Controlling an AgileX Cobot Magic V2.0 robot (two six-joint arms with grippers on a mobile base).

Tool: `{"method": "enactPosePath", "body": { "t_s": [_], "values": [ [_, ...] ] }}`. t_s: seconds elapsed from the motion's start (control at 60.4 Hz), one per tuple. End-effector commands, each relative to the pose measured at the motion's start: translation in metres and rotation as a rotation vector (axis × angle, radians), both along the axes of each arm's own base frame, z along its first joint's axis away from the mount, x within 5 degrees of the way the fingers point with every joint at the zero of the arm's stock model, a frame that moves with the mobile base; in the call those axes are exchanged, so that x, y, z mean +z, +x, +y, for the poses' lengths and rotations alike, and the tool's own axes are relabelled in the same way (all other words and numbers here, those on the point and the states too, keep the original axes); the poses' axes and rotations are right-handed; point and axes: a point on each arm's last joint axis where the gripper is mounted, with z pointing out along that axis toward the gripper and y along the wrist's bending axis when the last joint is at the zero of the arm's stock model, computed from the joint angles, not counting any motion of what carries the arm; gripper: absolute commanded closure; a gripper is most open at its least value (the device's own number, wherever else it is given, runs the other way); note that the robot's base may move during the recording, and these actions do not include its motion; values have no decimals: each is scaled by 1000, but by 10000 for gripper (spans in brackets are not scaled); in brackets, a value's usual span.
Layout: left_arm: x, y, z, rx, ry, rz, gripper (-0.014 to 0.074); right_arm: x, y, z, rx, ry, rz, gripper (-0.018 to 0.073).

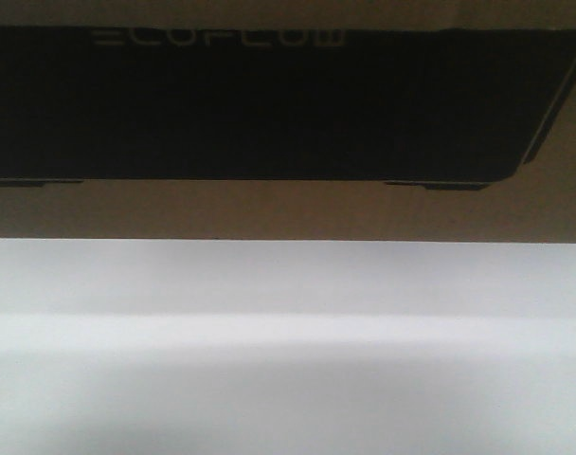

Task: Grab box from left shelf to table start
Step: 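Lower the box with both grippers onto the white table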

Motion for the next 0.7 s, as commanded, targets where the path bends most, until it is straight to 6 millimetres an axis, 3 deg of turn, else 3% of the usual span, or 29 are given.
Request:
{"method": "enactPosePath", "body": {
  "t_s": [0.0, 0.679],
  "values": [
    [31, -7, 0, -6, -100, -239, 682, 14, 4, -9, -69, -66, -130, 533],
    [31, -7, 0, -6, -100, -239, 682, 14, 4, -9, -69, -66, -130, 533]
  ]
}}
